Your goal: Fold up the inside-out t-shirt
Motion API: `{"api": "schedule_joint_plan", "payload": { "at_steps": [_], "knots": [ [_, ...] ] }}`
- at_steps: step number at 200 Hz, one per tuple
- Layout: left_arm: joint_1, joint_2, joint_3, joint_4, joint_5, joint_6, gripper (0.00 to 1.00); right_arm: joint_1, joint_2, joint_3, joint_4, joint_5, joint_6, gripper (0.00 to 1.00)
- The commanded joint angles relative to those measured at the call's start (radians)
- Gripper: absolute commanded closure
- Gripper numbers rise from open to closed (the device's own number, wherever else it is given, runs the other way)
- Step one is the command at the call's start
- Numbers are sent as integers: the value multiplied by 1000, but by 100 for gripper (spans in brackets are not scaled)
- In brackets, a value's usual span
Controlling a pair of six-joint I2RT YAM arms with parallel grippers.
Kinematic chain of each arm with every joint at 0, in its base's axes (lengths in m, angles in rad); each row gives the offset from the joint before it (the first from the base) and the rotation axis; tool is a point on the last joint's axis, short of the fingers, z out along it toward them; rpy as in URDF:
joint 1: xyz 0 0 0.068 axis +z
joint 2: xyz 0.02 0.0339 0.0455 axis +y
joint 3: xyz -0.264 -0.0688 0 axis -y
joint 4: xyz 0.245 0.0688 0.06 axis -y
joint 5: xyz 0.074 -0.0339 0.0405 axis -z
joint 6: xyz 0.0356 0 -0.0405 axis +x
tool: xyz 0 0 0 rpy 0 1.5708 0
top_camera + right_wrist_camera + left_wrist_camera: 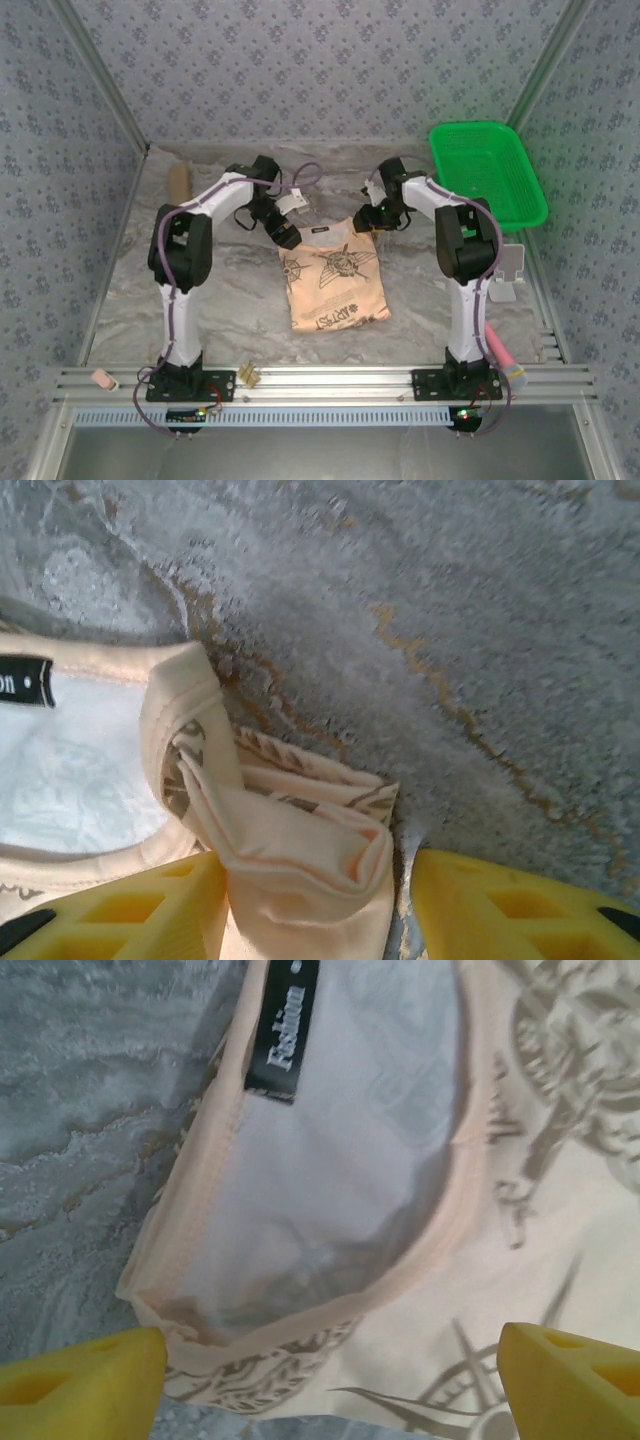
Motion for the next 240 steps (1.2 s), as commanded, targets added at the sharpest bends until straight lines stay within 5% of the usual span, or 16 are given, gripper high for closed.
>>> {"api": "schedule_joint_plan", "payload": {
  "at_steps": [1, 58, 90, 110, 142, 197, 240],
  "knots": [
    [-34, 76, 71, -71, -87, 102, 15, 14, 48, 44, -49, -35, 22, 48],
    [-101, 169, 119, -106, -194, 152, 24, 38, 73, 41, -61, -73, 25, 89],
    [-105, 199, 123, -119, -157, 160, 62, 19, 44, 21, -57, -100, 19, 95],
    [-105, 206, 117, -127, -149, 167, 100, -2, 13, -6, -24, -140, 25, 96],
    [-73, 143, 92, -140, -54, 157, 100, -21, -33, -31, 8, -247, -10, 97],
    [31, -73, 45, -103, 276, 132, 100, -32, -221, -170, 265, -442, -129, 100],
    [90, -160, 224, -186, 277, 169, 100, -25, -291, -91, 367, -480, -204, 100]
  ]
}}
